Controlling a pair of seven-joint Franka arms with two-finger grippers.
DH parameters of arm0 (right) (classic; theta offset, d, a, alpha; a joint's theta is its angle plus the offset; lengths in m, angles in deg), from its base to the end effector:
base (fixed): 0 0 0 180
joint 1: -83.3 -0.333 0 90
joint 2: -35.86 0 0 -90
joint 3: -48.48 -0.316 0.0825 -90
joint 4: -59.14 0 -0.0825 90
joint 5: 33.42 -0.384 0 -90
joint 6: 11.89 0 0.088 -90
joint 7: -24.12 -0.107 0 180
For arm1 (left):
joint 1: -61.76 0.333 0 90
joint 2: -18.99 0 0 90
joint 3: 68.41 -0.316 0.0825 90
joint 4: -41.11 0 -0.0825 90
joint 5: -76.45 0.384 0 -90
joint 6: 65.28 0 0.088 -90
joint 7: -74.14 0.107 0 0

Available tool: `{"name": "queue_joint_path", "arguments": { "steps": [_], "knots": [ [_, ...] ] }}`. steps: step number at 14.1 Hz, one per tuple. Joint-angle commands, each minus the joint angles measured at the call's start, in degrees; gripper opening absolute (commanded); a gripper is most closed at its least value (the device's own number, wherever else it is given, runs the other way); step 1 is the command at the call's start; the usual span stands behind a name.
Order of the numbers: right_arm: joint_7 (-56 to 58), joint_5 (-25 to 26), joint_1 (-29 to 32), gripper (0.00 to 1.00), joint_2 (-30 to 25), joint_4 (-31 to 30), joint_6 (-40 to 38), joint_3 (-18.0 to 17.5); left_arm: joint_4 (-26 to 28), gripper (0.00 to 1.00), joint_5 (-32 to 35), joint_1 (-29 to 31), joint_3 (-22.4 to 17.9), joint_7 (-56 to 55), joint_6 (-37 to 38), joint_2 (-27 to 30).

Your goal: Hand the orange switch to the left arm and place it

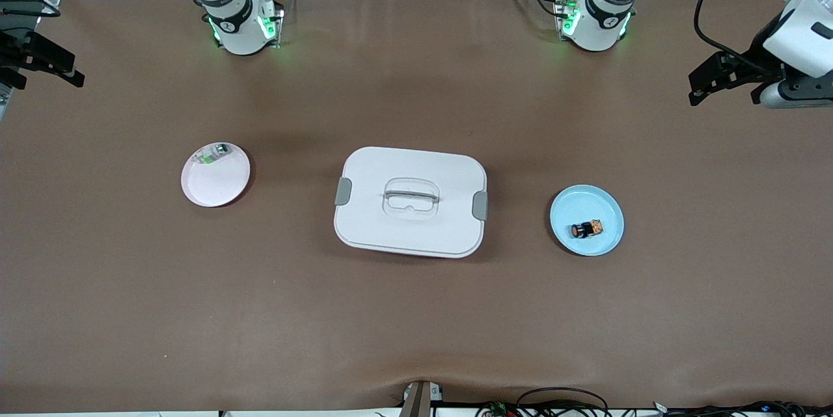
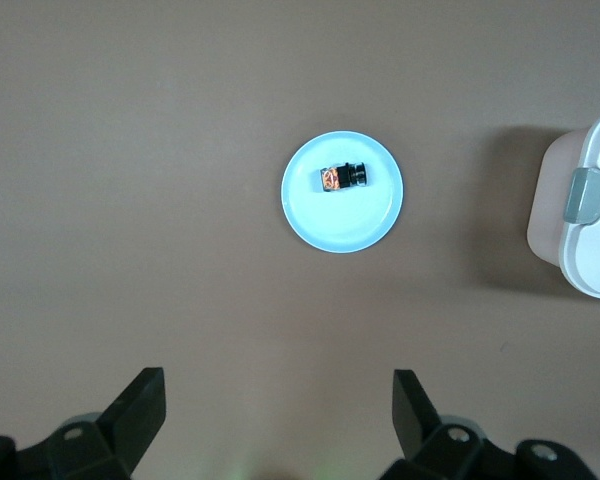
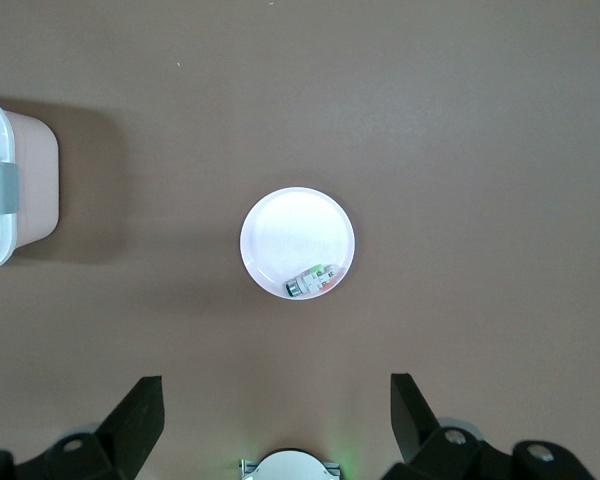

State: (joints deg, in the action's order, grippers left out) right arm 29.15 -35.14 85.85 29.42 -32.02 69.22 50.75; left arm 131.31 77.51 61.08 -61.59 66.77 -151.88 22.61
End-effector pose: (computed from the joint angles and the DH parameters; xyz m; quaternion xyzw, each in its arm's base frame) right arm 0.5008 -0.0400 0.6614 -0.9993 -0.0039 0.0300 0.0198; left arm 0.5244 -0.0692 0.6517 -0.9999 0.0005 -0.0016 0.0129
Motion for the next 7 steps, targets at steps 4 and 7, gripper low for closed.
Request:
{"name": "queue_joint_path", "arguments": {
  "steps": [4, 7],
  "knots": [
    [-0.1, 0.8, -0.1, 1.0, 0.3, 1.2, -0.8, 0.0, -0.7, 1.0, -1.0, -0.4, -0.7, 0.7, -0.2, -0.3],
    [0.0, 0.9, 0.1, 1.0, 0.3, 2.0, -0.9, 0.2, -0.7, 1.0, -0.5, -0.5, -0.8, 0.1, 0.6, -0.4]
  ]
}}
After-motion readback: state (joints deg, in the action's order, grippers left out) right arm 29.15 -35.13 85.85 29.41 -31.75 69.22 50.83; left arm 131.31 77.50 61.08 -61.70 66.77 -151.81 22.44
